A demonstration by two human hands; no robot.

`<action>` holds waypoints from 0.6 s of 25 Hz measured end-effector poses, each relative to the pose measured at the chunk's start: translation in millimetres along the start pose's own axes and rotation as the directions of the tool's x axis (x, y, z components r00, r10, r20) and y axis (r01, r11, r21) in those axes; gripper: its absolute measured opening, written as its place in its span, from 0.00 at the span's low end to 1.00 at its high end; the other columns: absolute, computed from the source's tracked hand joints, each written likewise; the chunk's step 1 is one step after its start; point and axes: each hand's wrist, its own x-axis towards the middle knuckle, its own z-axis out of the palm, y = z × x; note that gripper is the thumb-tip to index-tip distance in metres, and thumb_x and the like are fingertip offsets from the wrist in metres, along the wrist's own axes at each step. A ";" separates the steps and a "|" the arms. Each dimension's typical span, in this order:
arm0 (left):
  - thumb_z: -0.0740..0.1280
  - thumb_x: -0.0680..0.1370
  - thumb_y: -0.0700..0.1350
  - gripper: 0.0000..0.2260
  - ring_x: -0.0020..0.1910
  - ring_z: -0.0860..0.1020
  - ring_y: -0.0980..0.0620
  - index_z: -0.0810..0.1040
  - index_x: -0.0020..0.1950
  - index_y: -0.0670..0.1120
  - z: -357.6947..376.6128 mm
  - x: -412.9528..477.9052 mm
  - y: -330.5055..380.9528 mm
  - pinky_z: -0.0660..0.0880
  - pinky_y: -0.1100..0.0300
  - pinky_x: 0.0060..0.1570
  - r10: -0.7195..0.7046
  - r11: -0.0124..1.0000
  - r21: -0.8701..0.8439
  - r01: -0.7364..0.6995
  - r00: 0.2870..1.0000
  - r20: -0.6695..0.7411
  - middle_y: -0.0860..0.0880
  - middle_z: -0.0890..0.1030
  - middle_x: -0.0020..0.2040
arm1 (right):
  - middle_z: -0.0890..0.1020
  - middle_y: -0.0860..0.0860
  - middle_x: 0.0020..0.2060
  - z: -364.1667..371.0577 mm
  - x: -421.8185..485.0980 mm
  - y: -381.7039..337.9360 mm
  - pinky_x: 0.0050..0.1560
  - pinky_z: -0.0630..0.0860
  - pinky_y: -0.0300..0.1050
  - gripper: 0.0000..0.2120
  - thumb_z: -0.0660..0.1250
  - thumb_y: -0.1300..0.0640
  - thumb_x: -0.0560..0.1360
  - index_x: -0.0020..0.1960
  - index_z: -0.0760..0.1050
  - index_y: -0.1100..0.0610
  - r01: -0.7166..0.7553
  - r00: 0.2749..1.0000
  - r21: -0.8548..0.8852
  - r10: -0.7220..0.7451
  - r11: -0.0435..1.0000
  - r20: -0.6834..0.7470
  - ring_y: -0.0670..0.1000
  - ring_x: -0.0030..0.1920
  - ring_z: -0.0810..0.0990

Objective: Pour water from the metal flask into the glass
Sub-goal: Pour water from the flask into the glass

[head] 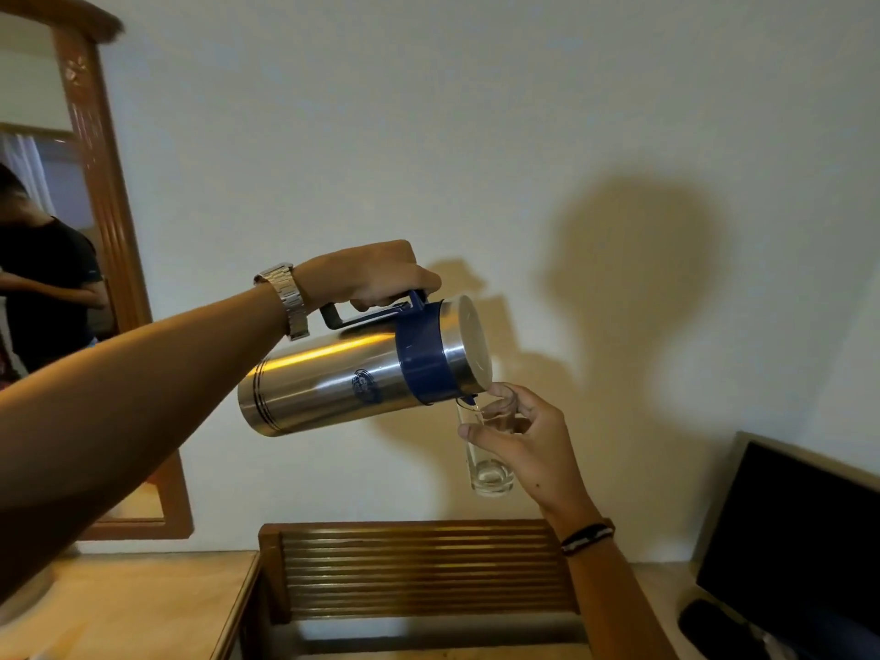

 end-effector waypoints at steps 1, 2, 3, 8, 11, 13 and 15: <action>0.66 0.79 0.49 0.29 0.17 0.60 0.55 0.71 0.16 0.48 -1.7 1.9 1.5 0.60 0.63 0.21 -0.004 1.000 0.007 0.004 1.000 0.002 0.54 0.65 0.18 | 0.88 0.48 0.50 0.5 1.2 0.1 0.52 0.85 0.44 0.29 0.85 0.50 0.66 0.66 0.82 0.47 0.000 1.000 0.004 0.000 1.000 0.001 0.46 0.49 0.88; 0.66 0.77 0.51 0.28 0.17 0.60 0.55 0.71 0.16 0.48 -3.0 3.2 3.8 0.60 0.63 0.21 -0.006 1.000 0.025 0.006 1.000 0.004 0.55 0.65 0.18 | 0.88 0.49 0.51 1.5 2.5 0.3 0.54 0.86 0.47 0.28 0.85 0.51 0.66 0.65 0.82 0.47 0.000 1.000 0.011 0.000 1.000 -0.002 0.48 0.50 0.88; 0.66 0.75 0.54 0.26 0.17 0.60 0.55 0.71 0.16 0.49 -4.3 4.2 6.5 0.60 0.64 0.22 -0.014 0.999 0.052 0.014 1.000 0.000 0.55 0.65 0.18 | 0.88 0.50 0.51 2.8 3.5 0.4 0.55 0.86 0.49 0.27 0.86 0.51 0.66 0.63 0.82 0.46 -0.001 1.000 0.025 0.001 1.000 -0.008 0.50 0.51 0.88; 0.64 0.69 0.61 0.24 0.17 0.61 0.55 0.70 0.17 0.50 -12.2 10.3 15.4 0.63 0.60 0.26 -0.005 0.982 0.189 0.014 0.999 -0.050 0.55 0.64 0.18 | 0.88 0.48 0.48 10.1 7.8 -1.1 0.52 0.85 0.45 0.22 0.86 0.51 0.66 0.56 0.82 0.40 0.017 1.000 0.074 -0.016 0.997 -0.018 0.49 0.50 0.88; 0.65 0.69 0.62 0.25 0.17 0.61 0.54 0.67 0.18 0.49 -16.0 12.9 18.5 0.63 0.59 0.27 0.010 0.972 0.235 0.006 0.997 -0.070 0.55 0.63 0.18 | 0.88 0.43 0.48 12.2 10.0 -2.6 0.52 0.85 0.46 0.21 0.86 0.50 0.66 0.55 0.82 0.40 0.020 1.000 0.084 -0.019 0.996 -0.020 0.44 0.49 0.87; 0.66 0.71 0.61 0.25 0.18 0.61 0.53 0.66 0.19 0.49 -18.0 13.5 19.6 0.63 0.58 0.28 0.019 0.970 0.242 -0.001 0.997 -0.072 0.55 0.63 0.18 | 0.88 0.43 0.49 12.9 10.9 -3.5 0.51 0.86 0.45 0.21 0.86 0.50 0.66 0.54 0.83 0.39 0.026 1.000 0.089 -0.025 0.996 -0.017 0.44 0.50 0.87; 0.66 0.73 0.59 0.23 0.18 0.61 0.53 0.66 0.23 0.50 -19.1 14.5 20.5 0.63 0.60 0.26 0.017 0.971 0.240 -0.001 0.998 -0.065 0.55 0.63 0.19 | 0.88 0.44 0.48 13.0 12.0 -3.7 0.50 0.84 0.43 0.21 0.86 0.49 0.65 0.54 0.83 0.39 0.031 0.999 0.097 -0.029 0.995 -0.012 0.45 0.49 0.87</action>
